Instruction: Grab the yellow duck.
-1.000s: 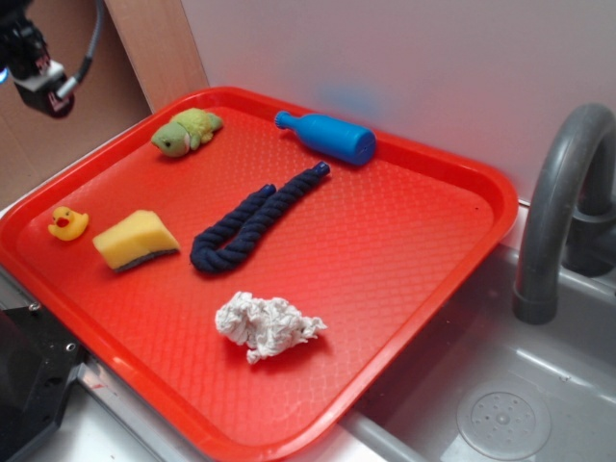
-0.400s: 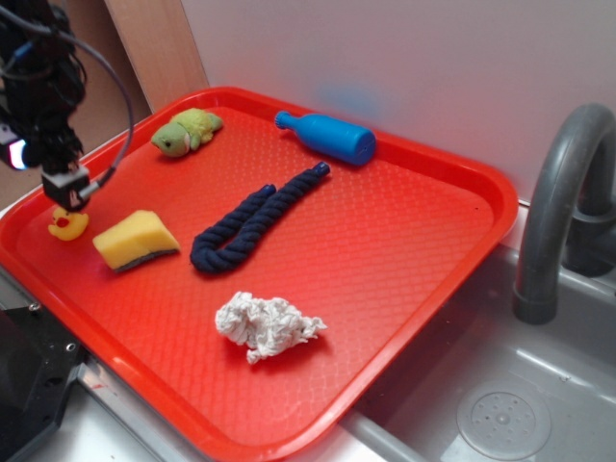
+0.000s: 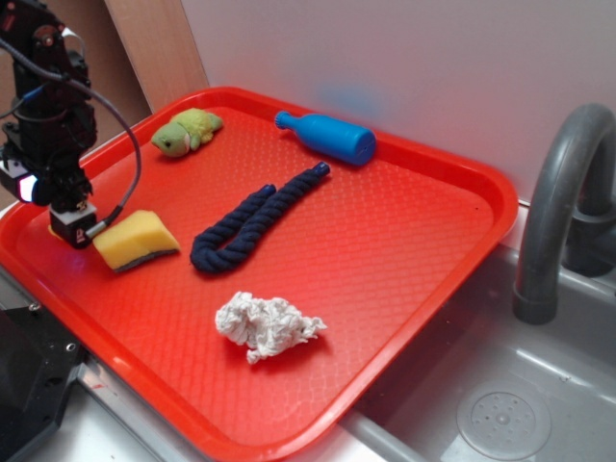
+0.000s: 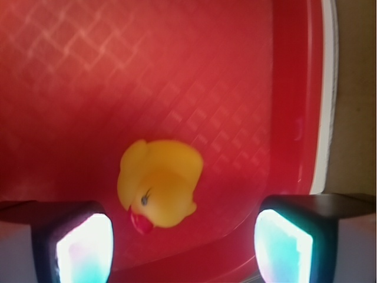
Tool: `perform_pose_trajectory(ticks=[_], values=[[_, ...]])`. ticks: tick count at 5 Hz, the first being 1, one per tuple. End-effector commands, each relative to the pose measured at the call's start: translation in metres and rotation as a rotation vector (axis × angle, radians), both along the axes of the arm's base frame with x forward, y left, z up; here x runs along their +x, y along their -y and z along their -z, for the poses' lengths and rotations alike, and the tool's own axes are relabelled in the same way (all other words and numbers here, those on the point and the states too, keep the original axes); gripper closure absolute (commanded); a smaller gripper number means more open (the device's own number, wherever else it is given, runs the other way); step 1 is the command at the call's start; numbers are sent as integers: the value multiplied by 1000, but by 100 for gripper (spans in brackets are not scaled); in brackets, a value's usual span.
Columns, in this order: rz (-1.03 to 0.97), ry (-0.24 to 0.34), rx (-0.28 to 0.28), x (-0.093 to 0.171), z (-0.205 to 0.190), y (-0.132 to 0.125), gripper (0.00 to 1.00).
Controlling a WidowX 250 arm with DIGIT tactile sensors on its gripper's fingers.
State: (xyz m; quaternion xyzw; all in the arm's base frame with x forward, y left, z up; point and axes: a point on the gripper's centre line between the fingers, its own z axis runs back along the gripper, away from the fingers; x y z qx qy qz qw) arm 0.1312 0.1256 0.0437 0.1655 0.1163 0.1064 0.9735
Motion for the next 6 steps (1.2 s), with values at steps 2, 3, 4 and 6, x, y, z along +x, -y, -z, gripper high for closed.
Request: perform_pose_trajectory(ticks=[2, 3, 4, 6], values=[[13, 150, -77, 2, 8, -4, 100], [30, 194, -142, 2, 5, -6, 100], [84, 244, -192, 2, -2, -1, 100], [81, 310, 0, 22, -69, 42, 100]])
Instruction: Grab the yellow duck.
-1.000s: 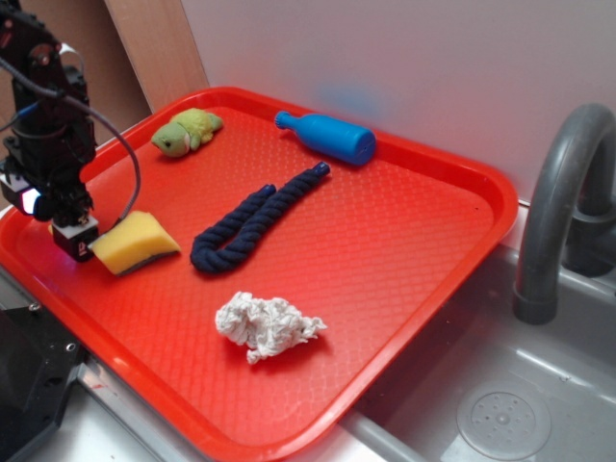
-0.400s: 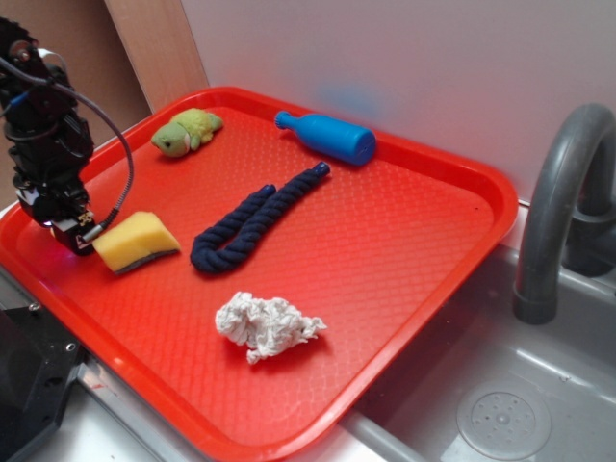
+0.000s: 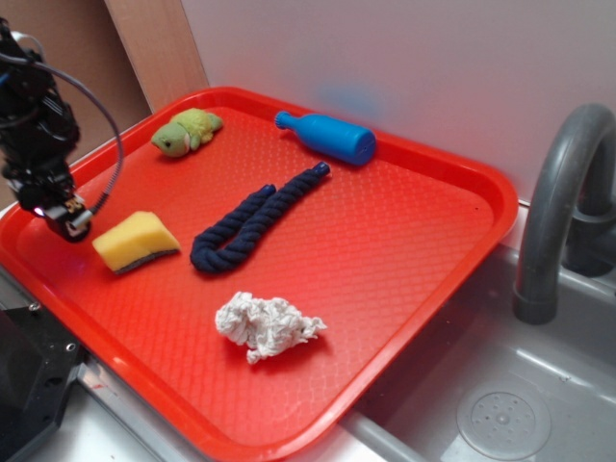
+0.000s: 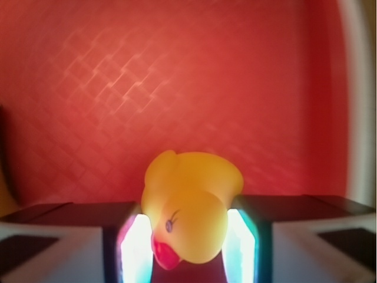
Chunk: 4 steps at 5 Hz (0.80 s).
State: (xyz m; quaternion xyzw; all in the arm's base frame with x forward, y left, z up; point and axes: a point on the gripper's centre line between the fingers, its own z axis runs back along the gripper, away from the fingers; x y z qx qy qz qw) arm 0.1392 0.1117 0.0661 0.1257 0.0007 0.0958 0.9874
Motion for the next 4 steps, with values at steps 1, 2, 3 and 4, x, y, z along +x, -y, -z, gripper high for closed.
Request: perform_pose_trajectory(ticks=[1, 2, 3, 4], values=[[37, 78, -1, 21, -73, 66, 100], [52, 74, -40, 34, -86, 91, 100], [43, 110, -97, 48, -112, 106, 100], [20, 140, -124, 56, -130, 108, 100]])
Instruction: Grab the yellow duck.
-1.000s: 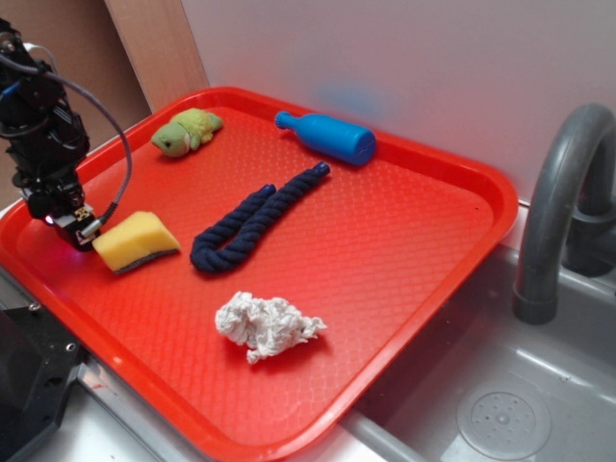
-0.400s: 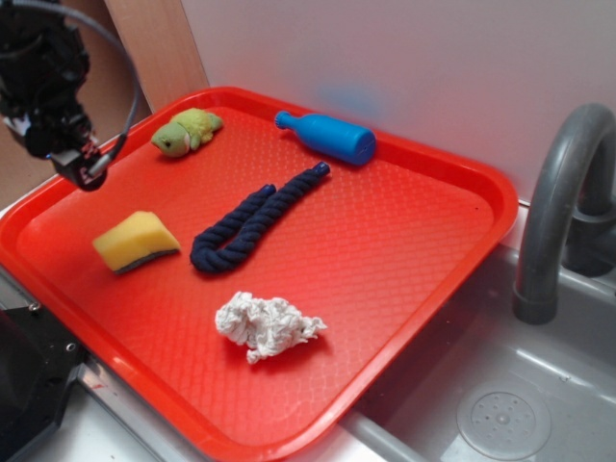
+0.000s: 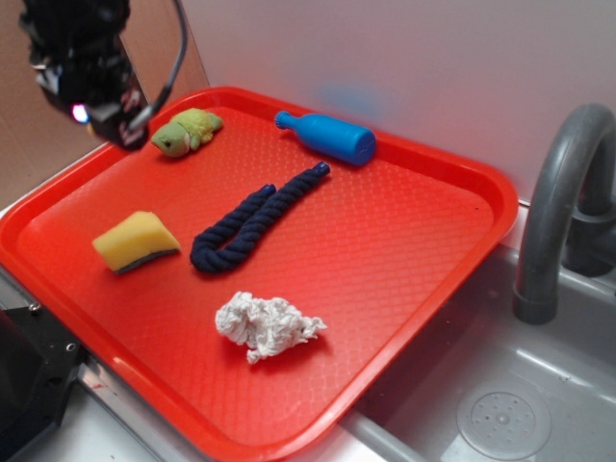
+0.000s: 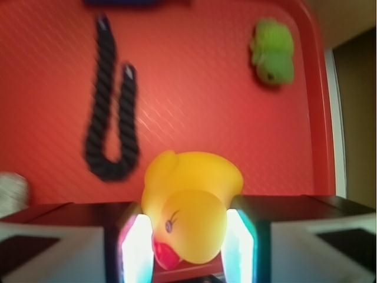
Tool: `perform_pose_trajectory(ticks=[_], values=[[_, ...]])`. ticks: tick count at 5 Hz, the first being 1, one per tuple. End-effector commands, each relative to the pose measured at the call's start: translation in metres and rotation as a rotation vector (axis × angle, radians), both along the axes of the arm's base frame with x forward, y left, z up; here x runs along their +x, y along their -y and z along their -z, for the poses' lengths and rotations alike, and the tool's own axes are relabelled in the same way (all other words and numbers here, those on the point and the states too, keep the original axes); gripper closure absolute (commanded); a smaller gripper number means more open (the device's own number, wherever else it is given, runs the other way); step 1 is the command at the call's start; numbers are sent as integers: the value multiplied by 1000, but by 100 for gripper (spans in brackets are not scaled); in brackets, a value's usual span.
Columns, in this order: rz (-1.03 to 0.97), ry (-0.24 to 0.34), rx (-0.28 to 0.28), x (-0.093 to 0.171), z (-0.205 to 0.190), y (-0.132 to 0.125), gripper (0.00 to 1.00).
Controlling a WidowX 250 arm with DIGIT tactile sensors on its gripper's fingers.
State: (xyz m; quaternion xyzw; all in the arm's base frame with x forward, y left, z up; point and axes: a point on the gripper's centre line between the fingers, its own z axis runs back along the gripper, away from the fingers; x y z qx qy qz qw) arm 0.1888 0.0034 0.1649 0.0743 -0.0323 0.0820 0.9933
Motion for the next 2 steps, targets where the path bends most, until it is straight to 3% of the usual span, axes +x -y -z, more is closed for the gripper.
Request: perform_pose_trajectory(ticks=[1, 2], values=[[3, 85, -37, 9, -43, -4, 100], [28, 109, -46, 13, -40, -9, 100]])
